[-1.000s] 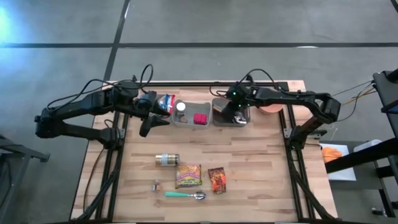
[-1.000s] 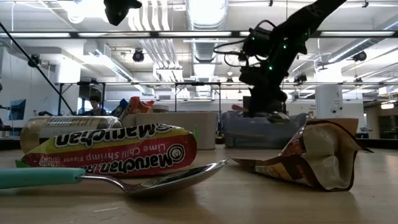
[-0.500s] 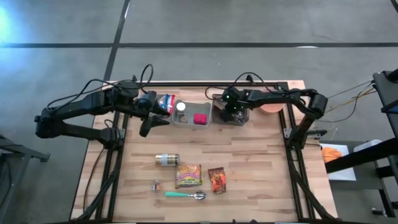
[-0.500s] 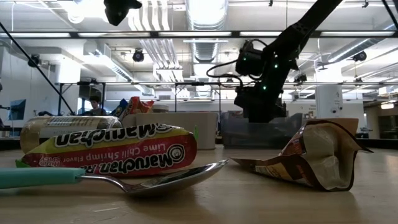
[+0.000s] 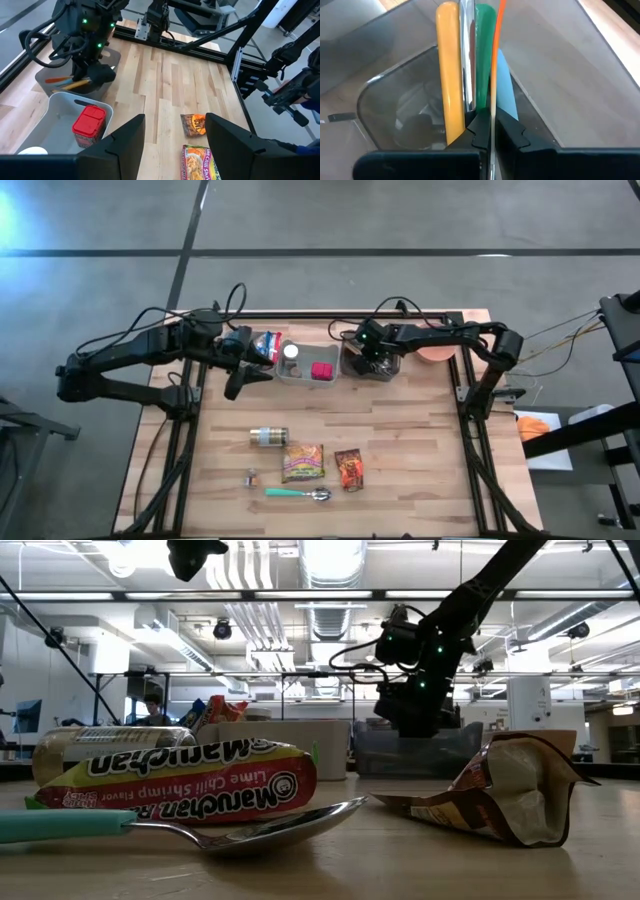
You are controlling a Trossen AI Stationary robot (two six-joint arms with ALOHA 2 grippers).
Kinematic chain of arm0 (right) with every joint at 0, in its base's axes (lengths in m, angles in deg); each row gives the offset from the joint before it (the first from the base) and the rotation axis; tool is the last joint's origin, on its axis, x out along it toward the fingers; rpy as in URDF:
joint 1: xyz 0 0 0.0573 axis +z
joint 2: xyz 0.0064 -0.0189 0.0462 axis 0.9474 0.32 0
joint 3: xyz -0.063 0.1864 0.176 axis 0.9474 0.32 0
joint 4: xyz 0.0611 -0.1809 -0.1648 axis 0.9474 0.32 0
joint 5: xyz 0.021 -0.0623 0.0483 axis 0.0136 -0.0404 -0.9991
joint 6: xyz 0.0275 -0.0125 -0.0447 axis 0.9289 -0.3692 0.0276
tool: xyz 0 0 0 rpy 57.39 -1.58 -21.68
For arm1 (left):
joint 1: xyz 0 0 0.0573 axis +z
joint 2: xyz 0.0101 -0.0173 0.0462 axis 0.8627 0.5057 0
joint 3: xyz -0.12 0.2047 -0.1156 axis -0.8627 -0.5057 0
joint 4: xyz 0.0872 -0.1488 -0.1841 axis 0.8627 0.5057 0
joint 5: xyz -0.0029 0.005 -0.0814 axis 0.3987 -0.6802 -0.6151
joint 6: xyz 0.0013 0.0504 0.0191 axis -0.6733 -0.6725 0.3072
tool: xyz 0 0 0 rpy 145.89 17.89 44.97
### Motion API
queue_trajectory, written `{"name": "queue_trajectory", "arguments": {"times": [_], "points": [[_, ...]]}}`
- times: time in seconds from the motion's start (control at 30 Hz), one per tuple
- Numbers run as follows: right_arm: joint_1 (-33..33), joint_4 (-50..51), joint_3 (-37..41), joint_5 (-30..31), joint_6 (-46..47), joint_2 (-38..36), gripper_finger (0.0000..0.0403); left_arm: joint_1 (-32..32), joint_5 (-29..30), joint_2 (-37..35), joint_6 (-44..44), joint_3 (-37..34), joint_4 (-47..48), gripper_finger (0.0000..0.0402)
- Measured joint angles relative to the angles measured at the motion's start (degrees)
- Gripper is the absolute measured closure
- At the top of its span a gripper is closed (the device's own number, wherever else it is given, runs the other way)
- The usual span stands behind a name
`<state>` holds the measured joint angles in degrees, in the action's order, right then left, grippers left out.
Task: Pick & Place Food Item
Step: Put the orange spoon into the black bin
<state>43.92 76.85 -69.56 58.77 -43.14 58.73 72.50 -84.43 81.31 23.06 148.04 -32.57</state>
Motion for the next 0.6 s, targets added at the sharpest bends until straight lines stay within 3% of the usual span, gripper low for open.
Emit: {"name": "queue_trajectory", "arguments": {"times": [0.37,0.6], "points": [[2.7,3.0,0.2,-0.2,-1.5,0.0,0.0391,0.0,0.0,0.0,-0.2,0.0,0.2,0.0192],[2.8,4.0,0.1,-0.1,-2.4,-0.1,0.0303,0.0,0.0,0.0,-0.2,0.0,0.3,0.0192]]}}
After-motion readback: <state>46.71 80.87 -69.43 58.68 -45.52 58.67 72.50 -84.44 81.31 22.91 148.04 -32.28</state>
